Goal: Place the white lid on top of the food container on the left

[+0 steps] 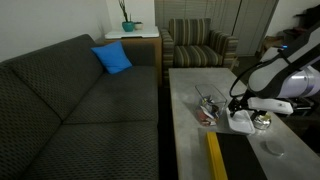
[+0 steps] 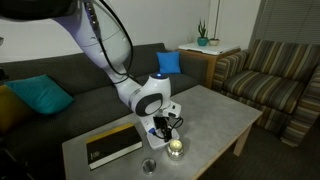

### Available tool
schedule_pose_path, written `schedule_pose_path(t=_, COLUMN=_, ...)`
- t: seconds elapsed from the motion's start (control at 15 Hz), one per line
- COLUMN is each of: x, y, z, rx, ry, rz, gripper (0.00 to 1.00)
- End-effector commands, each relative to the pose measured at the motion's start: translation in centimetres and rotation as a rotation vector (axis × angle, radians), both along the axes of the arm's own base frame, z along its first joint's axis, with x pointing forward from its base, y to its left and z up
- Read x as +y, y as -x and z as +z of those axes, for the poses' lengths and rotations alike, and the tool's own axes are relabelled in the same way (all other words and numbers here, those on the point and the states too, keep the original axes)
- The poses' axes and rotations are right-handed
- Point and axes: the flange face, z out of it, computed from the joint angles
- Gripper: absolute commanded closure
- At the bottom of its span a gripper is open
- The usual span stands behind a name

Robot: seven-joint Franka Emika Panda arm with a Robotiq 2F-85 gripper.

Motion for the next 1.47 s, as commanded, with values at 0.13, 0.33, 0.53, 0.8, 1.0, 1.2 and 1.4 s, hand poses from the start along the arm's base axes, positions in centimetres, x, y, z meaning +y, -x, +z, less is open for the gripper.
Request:
schedule_pose_path(t=0.13, x=0.2, y=0.5, z=-0.3, rx=0.01, ry=0.036, rz=0.042, gripper=0.25)
schedule_pose_path(t=0.33, x=0.4, y=0.7, z=-0.5, rx=0.011, ry=0.038, rz=0.05, gripper=0.42)
schedule_pose_path(t=0.53, x=0.4, y=0.8, z=-0.6, rx=0.011, ry=0.037, rz=0.051, gripper=0.62)
schedule_pose_path(t=0.8, x=0.4, y=0.7, z=-0.4, rx=0.005, ry=0.04, rz=0.053, gripper=0.71)
schedule_pose_path(t=1.0, x=0.3, y=0.4, z=-0.2, rx=-0.014, ry=0.046, rz=0.056, gripper=0.71)
schedule_pose_path(t=1.2, x=-0.2, y=-0.4, z=0.6, rx=-0.065, ry=0.068, rz=0.061, gripper=0.71)
schedule_pose_path(t=1.4, x=-0.9, y=-1.4, z=1.5, rx=-0.105, ry=0.092, rz=0.063, gripper=0.71)
